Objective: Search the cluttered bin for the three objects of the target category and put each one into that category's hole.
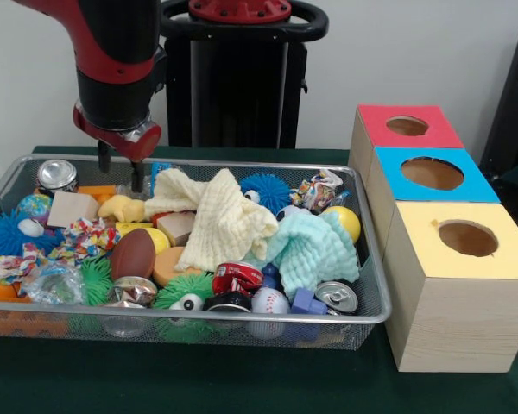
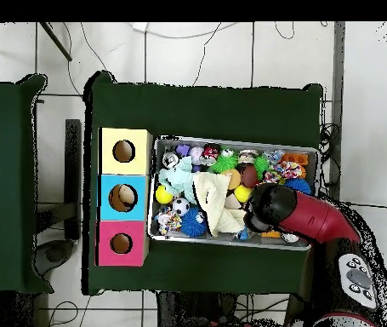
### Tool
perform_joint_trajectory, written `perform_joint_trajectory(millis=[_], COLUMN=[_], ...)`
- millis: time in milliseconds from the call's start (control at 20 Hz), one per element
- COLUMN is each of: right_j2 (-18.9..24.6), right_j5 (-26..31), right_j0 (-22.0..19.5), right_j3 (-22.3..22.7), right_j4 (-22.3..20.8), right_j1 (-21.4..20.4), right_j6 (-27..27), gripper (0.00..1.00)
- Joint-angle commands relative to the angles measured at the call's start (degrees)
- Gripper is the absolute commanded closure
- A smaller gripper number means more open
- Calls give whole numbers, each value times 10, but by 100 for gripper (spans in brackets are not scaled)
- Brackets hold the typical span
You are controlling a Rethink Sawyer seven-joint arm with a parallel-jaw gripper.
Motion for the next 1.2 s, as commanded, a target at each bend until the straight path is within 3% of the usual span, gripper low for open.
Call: perform_joint_trajectory(millis=[50,800,1200], right_j2=[35,47,35], right_j5=[-42,-119,-134], right_j0=[-9,-24,-21], right_j3=[3,35,67], right_j4=[27,32,31], right_j1=[35,62,43], right_j6=[97,105,108], gripper=[0,0,0])
